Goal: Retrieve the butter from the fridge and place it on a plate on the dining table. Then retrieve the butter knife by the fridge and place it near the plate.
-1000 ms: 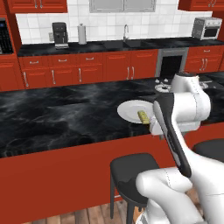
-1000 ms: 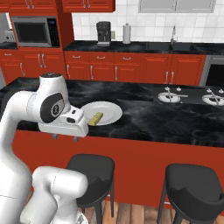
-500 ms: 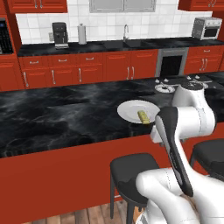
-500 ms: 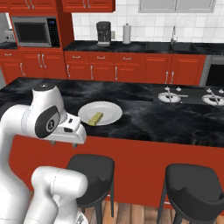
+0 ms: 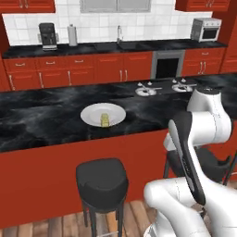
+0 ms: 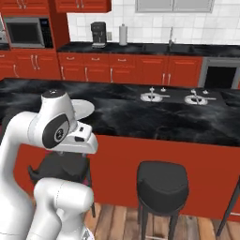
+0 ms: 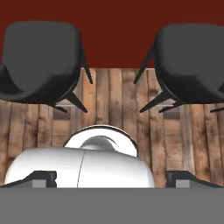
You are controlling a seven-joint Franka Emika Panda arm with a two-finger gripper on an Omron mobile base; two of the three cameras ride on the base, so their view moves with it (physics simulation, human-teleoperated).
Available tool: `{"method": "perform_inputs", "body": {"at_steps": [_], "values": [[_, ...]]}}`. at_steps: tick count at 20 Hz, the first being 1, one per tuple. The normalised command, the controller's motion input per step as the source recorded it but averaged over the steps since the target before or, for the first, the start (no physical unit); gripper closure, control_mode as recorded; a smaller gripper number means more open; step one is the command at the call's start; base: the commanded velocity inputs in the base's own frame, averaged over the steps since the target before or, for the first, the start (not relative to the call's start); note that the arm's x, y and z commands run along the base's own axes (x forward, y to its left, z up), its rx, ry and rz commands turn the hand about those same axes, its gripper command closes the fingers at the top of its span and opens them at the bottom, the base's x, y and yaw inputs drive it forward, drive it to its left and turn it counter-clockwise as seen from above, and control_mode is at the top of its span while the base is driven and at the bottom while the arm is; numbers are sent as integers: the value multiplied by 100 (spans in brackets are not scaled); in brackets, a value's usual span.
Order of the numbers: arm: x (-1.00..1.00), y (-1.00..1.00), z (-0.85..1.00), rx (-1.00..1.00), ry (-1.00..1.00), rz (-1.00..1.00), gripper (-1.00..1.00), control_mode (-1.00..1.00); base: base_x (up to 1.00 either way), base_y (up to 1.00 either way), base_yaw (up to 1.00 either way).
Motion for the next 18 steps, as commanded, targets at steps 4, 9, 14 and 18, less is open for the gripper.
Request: {"method": "perform_inputs", "body": {"at_steps": [4,9,14,18], "values": [[0,0,0,0,0,0,-100,100,-54,-100,-2],[0,0,0,0,0,0,-100,100,-1,-100,-11],[0,0,0,0,0,0,-100,100,4,-100,-8],[0,0,0,0,0,0,-100,100,25,-100,-5]]}}
